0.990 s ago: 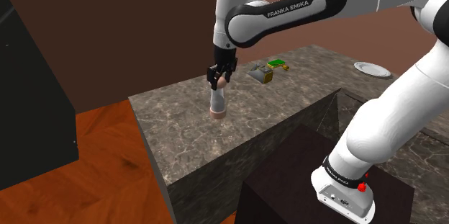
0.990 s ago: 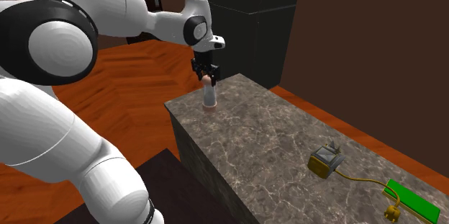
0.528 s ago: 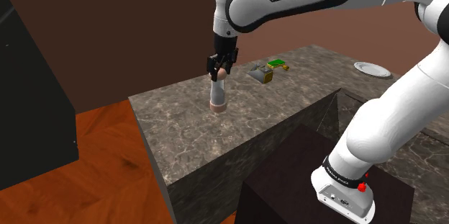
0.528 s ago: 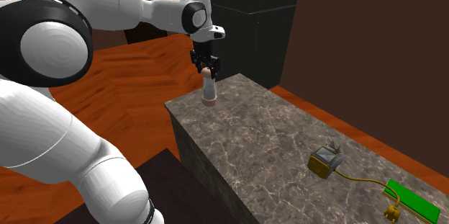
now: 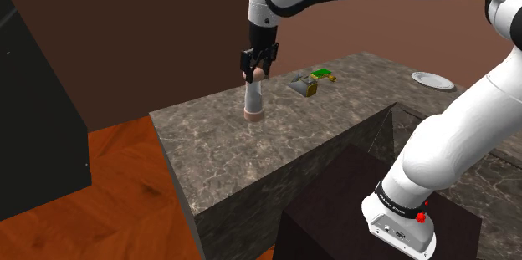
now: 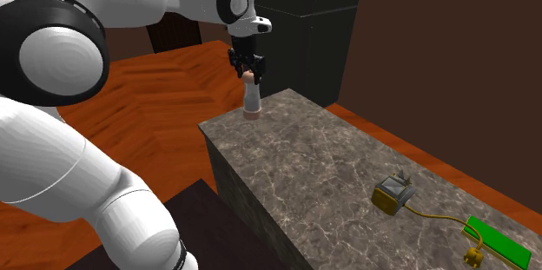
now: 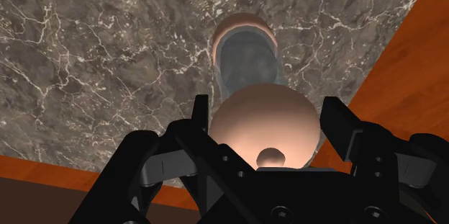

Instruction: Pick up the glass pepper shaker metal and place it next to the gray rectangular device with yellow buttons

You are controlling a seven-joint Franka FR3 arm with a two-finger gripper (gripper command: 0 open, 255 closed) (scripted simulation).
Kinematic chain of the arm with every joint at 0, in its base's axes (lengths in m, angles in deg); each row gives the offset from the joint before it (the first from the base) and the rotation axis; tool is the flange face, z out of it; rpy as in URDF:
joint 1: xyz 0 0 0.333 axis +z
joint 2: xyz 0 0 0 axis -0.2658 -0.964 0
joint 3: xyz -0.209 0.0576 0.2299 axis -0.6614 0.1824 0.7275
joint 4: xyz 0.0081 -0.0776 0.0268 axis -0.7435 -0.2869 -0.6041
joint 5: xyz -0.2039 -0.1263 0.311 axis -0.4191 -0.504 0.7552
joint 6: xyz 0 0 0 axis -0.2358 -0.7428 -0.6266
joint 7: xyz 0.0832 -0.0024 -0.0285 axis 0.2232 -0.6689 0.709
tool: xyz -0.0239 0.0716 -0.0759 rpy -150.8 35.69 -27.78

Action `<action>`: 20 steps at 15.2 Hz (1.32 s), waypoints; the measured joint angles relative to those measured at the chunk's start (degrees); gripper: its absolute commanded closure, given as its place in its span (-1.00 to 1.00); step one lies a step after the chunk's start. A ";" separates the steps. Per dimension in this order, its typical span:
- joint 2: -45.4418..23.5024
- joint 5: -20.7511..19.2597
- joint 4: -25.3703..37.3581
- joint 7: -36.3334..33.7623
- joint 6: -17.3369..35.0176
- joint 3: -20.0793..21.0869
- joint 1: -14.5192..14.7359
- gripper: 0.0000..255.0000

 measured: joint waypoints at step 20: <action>-1.67 -0.68 16.19 1.25 -14.62 -1.30 -0.97 1.00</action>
